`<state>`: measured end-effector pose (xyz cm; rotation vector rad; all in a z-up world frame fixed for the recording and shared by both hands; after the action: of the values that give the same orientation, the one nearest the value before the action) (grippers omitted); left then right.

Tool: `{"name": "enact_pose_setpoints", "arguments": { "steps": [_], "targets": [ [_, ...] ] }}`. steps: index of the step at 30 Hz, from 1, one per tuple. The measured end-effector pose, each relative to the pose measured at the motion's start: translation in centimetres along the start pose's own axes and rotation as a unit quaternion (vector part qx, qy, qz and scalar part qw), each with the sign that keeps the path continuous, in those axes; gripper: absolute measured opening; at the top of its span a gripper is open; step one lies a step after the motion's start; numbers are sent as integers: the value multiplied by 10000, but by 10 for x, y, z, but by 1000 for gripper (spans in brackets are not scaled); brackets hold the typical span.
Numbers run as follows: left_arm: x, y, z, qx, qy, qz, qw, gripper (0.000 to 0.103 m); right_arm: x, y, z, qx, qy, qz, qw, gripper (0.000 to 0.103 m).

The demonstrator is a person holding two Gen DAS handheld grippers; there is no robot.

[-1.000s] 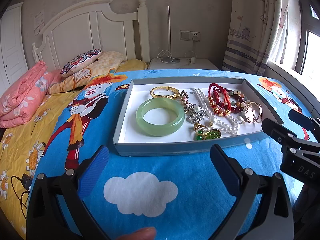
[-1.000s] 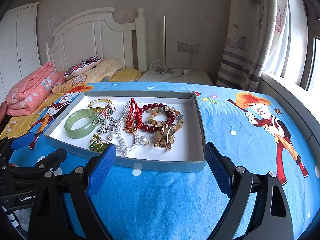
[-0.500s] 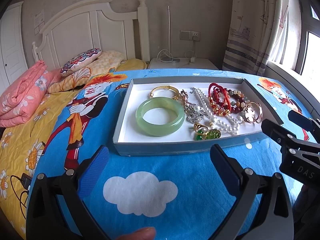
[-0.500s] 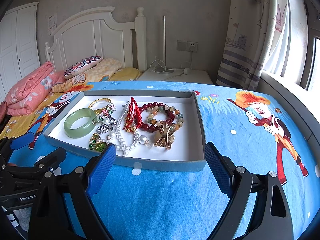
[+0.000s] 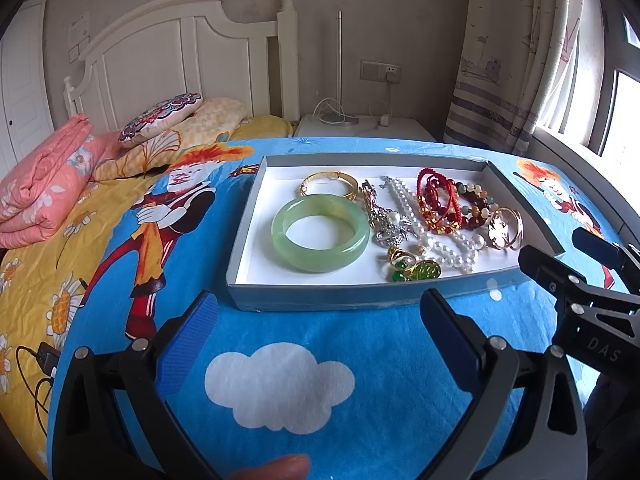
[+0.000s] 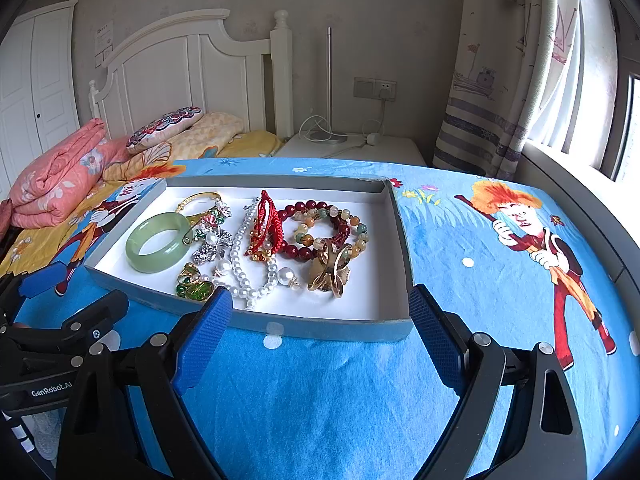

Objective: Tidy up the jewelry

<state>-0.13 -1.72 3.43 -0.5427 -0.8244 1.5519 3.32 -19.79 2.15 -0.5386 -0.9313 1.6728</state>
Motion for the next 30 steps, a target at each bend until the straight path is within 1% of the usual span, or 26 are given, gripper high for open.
{"name": "enact_pose_setpoints", "arguments": {
  "steps": [12,15,19,23,24,25,26,28,29,30],
  "targets": [
    [0,-1,7,-167,-41,24,9998,100,0,0,0,0,-6,-3,10000,86],
    [0,0,9,-229,-186,22,9996,100,0,0,0,-2,-7,-5,10000,86],
    [0,0,11,-272,-118,32,9996,100,0,0,0,-3,-11,-5,10000,86],
    [3,1,12,-324,-194,121,9992,100,0,0,0,3,-31,-2,10000,86],
    [4,0,11,-294,-243,119,9992,100,1,0,0,15,-60,0,10000,86],
    [4,-1,9,-173,-244,82,9995,100,2,0,1,45,-110,11,9999,86],
    [5,-1,7,34,-149,56,9999,100,3,1,1,143,-178,12,9997,86],
    [10,3,3,499,247,93,9984,100,7,4,4,434,-329,9,9985,86],
    [12,8,1,709,259,145,9970,100,10,7,7,533,-387,40,9978,86],
    [14,14,-1,847,193,190,9960,100,14,13,9,633,-401,115,9971,86]
  ]
}}
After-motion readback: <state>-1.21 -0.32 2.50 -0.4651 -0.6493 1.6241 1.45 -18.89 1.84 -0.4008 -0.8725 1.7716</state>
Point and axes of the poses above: each gripper's, at about its wrist camera, not at the fingertips, and z roughly against the way its jaws point, x to its left, y to its underside, the point moved 1 cm from there along -z, roughly the way its jaws point, and after that the axes turned 9 degrees about -y, right-handed, at the moved point
